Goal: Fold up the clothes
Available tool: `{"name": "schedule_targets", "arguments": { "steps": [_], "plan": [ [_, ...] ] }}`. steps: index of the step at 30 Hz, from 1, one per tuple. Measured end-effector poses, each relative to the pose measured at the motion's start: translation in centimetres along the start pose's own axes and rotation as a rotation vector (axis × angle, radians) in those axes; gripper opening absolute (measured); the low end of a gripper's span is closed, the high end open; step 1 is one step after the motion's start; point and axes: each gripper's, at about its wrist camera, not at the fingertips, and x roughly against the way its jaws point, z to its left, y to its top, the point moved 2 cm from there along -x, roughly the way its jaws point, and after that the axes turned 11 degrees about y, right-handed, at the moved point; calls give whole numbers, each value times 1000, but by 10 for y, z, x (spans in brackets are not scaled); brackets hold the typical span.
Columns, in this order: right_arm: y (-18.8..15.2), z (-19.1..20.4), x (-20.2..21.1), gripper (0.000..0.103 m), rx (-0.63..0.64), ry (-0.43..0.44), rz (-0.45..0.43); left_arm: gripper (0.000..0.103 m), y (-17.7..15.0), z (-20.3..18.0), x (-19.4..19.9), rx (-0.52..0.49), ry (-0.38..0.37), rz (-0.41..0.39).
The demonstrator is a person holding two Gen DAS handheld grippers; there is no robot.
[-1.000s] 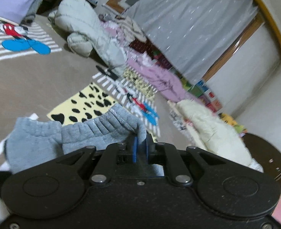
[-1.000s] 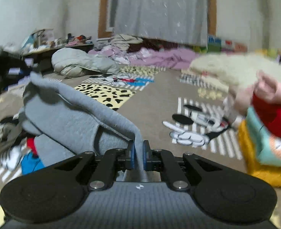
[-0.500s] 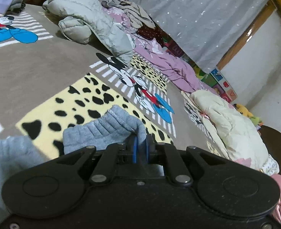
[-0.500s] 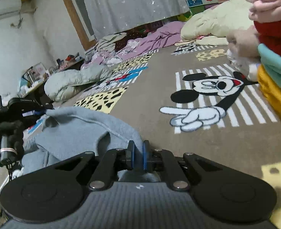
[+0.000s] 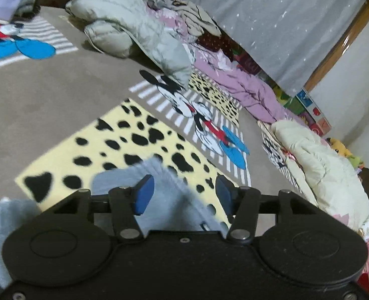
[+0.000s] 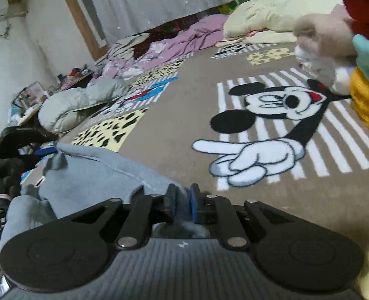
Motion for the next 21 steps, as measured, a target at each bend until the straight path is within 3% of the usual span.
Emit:
{"name": "schedule_targets", "arguments": {
  "steps": [1, 3, 8, 12, 18, 21],
  "plan": [
    [-1, -1, 1, 34, -6, 5, -7, 53, 2, 4, 8, 3, -3, -5],
    [-1, -4, 6, 40, -24, 13, -29, 56, 6, 13, 25, 5, -4, -15],
    [2, -9, 25, 43, -94, 51, -101, 61, 5, 58, 81, 48, 21, -50],
    [-4, -11, 48, 43, -158, 98, -155, 65, -16, 110, 123, 161, 39, -57],
    [-27, 5, 87, 49, -305, 151, -203, 66, -56, 169, 151, 267, 73, -25],
    [-48, 27, 98, 50, -329, 175, -162, 66, -59, 191, 146, 346, 78, 1]
  ]
}}
